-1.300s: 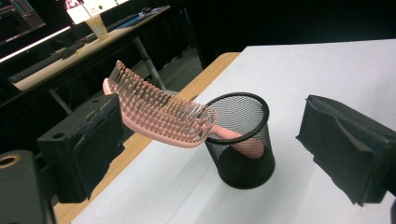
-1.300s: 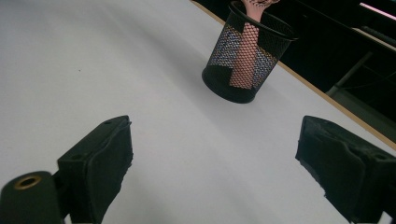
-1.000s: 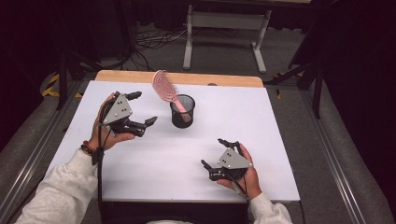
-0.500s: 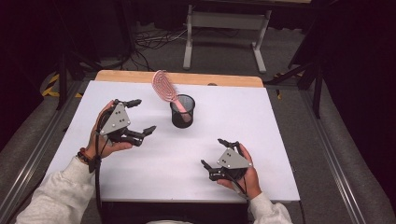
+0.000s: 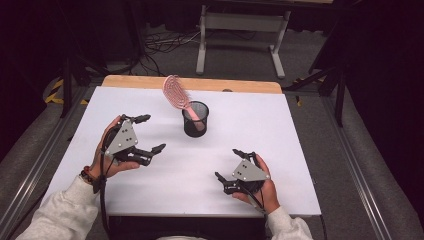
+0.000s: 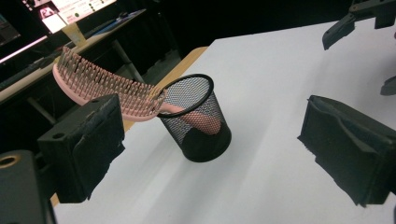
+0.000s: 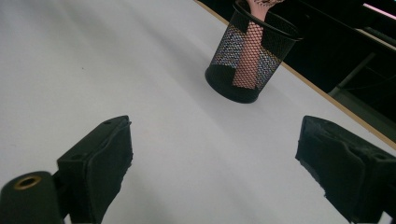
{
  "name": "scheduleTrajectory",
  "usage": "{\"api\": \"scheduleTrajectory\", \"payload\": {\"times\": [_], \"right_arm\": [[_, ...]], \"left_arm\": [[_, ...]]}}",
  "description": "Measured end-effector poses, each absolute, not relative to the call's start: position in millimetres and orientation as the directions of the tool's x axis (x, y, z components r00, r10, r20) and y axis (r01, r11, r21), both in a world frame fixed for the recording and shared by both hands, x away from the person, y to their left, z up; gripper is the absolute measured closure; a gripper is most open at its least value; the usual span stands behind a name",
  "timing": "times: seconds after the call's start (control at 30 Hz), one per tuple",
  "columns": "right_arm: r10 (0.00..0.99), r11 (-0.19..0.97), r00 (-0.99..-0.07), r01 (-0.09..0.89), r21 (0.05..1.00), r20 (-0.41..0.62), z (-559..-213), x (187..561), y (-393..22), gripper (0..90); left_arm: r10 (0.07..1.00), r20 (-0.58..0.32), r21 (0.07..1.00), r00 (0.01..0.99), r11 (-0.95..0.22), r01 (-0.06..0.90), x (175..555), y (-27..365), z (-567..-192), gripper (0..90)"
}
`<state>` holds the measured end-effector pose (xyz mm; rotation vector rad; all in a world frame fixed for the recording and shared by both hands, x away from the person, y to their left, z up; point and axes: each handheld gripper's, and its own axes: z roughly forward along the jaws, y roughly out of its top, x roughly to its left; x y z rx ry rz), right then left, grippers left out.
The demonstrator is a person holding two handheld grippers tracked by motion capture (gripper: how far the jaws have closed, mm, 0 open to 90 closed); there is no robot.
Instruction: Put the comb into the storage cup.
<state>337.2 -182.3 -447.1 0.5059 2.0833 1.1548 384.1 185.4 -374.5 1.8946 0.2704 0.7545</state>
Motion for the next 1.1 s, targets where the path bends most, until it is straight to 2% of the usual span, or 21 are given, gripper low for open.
{"api": "scheduleTrajectory", "payload": {"times": [0.67,1.1], "right_arm": [[0.614,0.530,-0.686,-0.007,0.848,-0.390,-446,335,-181,11.6],[0.613,0.532,-0.688,-0.005,0.847,-0.389,-447,335,-180,11.6]], "left_arm": [[0.495,0.382,0.875,0.781,-0.465,-0.134,363,203,-392,7.7],[0.526,0.360,0.869,0.771,-0.489,-0.073,355,228,-416,8.3]]}}
